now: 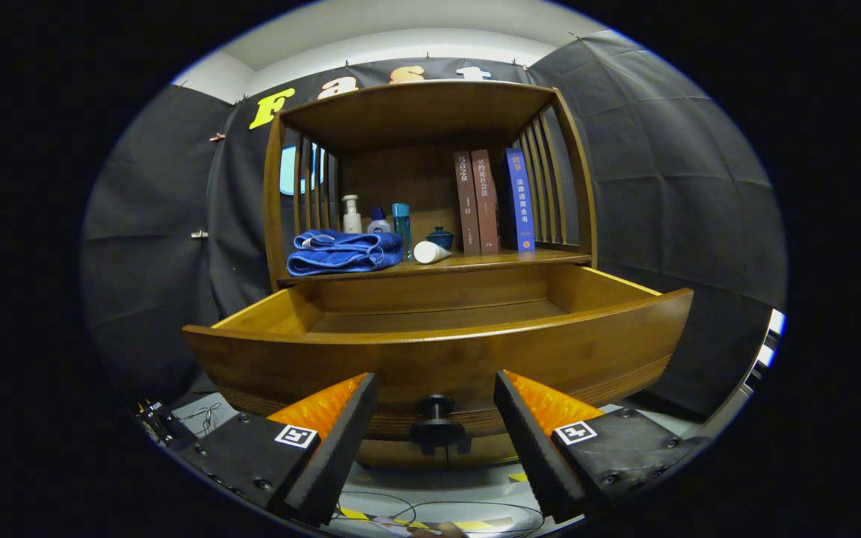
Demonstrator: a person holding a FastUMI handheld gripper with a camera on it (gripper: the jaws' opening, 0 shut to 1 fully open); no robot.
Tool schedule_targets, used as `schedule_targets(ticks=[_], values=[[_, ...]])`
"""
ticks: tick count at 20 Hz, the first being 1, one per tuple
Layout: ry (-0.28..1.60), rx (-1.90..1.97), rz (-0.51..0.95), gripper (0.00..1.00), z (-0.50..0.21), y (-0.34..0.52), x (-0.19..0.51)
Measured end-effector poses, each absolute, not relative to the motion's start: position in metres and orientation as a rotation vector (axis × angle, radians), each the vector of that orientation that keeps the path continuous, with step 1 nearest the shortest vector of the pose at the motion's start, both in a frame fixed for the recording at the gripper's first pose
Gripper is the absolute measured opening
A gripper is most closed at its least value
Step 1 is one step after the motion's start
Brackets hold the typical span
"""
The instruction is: Pull open the drawer, take out the items inside it, and place them on the countertop above the cabinet.
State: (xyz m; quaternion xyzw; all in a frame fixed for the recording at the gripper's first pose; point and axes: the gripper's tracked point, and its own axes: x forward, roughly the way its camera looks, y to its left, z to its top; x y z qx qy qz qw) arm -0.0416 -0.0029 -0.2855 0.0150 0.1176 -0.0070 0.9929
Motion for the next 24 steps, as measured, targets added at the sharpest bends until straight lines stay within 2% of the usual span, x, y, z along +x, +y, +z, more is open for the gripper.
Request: schedule_targets(ticks=[12,24], values=[[0.232,0.046,-0.04,0.99,-0.286,-0.001,-0.022],[0.226,0.059,-0.044,1.0,-0.284,-0.001,0.083]])
